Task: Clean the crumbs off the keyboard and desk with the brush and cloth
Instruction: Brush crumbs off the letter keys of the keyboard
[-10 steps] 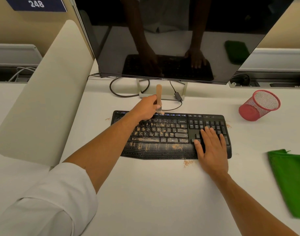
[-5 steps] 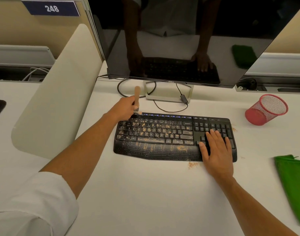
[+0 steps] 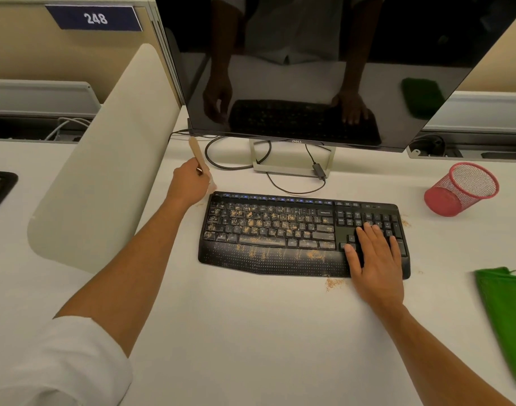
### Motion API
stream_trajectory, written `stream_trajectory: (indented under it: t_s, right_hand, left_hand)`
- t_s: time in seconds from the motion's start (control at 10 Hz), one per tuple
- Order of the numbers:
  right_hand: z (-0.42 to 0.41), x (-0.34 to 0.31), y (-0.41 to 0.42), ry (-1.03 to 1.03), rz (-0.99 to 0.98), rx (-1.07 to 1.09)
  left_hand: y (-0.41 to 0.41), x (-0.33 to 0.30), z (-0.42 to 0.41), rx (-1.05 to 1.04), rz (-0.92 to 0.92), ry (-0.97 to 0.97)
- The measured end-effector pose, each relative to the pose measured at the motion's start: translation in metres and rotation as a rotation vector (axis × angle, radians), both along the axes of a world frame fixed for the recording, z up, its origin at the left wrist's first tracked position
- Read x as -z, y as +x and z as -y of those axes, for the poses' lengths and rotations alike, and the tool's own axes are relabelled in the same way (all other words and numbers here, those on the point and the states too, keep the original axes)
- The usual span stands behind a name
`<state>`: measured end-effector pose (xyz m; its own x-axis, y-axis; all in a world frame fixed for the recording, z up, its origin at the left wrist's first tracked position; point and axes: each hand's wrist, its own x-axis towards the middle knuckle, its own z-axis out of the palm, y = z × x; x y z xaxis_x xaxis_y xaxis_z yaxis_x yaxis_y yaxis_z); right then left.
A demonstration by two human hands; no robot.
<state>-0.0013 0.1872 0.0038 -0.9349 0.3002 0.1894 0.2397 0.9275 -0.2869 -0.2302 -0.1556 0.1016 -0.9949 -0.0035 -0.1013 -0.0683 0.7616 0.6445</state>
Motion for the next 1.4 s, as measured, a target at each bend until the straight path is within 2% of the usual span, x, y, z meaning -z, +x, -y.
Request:
stream_trajectory:
  t_s: [0.1,0.2,0.4,0.5,0.6,0.7,0.9,1.0,1.1,1.2,1.4]
  right_hand:
    - [0.0,0.0,0.0,-0.001,0.008,0.0]
    - [-0.001,0.001,-0.001,0.002,0.007,-0.001]
    - [0.0,0.002,-0.001,-0.006,-0.009,0.004]
    - [0.0,0.001,-0.001,-0.009,-0.002,0.001]
    - [0.0,0.001,-0.001,-0.003,0.001,-0.002]
    - [0.0,0.0,-0.001,-0.012,0.0,-0.002]
    - [0.0,0.0,-0.001,-0.009,-0.006,0.0]
    - [0.0,0.001,0.0,-0.01,0.002,0.001]
    - [-0.001,0.001,-0.001,-0.009,0.004,-0.001]
    - [0.0,0.002,-0.001,-0.005,-0.004,0.0]
    - [-0.001,0.002,-0.001,-0.001,0.0,-0.001]
  left_hand:
    - [0.01,0.006,-0.002,-0.045,-0.014,0.059]
    - [0.022,0.01,-0.002,-0.018,-0.042,0.02]
    - [0.014,0.007,0.01,0.099,0.119,-0.268]
    - [0.012,0.005,0.011,0.052,0.06,-0.235]
    - [0.013,0.004,0.002,-0.038,-0.061,-0.057]
    - [0.016,0.006,-0.006,-0.049,-0.073,0.044]
    - [0.013,0.013,-0.003,0.047,-0.039,-0.027]
    - [0.008,0.009,0.003,0.105,0.021,-0.202]
    - [0.009,0.006,0.004,0.121,0.055,-0.216]
    - [0.017,0.007,0.012,0.073,0.097,-0.118]
    - [0.034,0.011,0.03,0.079,0.184,-0.07]
